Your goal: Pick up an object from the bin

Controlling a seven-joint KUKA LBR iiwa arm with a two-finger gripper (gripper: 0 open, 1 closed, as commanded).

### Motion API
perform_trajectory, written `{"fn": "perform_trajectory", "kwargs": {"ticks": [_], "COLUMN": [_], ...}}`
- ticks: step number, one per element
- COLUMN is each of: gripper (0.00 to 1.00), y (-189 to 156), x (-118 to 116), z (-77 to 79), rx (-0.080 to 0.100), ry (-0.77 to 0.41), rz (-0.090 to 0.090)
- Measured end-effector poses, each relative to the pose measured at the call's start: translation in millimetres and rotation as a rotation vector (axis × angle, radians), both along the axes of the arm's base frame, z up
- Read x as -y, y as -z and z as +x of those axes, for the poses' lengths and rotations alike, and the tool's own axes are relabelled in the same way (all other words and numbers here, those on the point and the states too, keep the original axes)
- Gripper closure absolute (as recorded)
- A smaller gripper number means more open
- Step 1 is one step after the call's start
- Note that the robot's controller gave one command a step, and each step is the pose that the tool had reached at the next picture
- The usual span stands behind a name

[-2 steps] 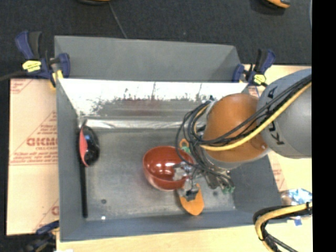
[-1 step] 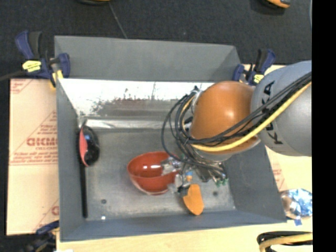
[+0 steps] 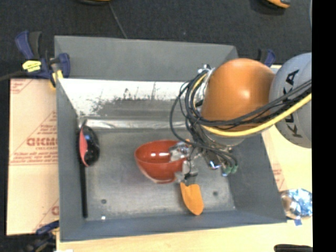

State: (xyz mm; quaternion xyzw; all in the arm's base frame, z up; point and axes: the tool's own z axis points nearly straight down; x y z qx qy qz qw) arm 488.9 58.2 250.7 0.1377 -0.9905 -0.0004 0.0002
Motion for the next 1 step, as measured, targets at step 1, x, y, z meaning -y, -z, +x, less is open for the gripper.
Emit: {"fn": "perform_trajectory", "kwargs": {"ticks": [1], "gripper": [1.0], "y": [-18.1], "x": [-3.4], "z": [5.3], "rx": [0.02], "ry": [0.012], "rz": [0.002]}}
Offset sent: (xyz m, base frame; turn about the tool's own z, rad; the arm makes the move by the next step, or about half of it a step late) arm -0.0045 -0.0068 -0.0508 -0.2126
